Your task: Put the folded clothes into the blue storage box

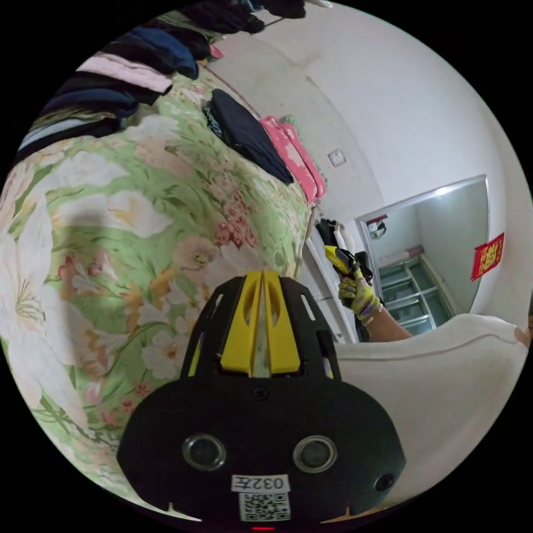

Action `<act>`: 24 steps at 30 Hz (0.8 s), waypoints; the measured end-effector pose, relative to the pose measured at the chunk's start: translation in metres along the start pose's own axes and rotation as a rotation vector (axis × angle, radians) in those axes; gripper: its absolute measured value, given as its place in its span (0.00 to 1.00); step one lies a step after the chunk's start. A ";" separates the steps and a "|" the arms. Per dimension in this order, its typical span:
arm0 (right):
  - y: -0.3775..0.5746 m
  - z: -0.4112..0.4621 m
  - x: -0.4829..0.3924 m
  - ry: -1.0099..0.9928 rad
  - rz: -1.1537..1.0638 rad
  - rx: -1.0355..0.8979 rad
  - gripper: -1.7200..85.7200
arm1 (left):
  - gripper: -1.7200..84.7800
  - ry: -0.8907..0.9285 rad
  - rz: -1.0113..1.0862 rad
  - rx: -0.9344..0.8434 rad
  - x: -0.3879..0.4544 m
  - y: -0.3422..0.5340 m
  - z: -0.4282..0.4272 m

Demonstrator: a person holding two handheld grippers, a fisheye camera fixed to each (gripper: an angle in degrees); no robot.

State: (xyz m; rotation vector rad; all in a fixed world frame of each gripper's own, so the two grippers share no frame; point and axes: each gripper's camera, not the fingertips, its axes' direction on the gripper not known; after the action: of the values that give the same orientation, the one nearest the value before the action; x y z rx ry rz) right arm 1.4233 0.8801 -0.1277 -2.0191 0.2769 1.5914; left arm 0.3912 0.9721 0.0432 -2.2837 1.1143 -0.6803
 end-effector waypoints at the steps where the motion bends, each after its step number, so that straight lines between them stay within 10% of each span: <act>1: -0.012 -0.002 -0.007 0.005 -0.008 0.003 0.01 | 0.01 0.008 -0.011 0.031 0.010 0.001 -0.007; 24: -0.309 0.041 -0.106 0.140 -0.113 -0.328 0.13 | 0.14 -0.045 -0.507 0.216 0.185 -0.125 0.022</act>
State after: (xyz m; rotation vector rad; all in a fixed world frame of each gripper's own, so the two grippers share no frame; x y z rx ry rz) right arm 1.5072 1.1398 0.0560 -2.3523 -0.0523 1.5050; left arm 0.5752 0.8931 0.1452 -2.3850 0.4071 -0.8823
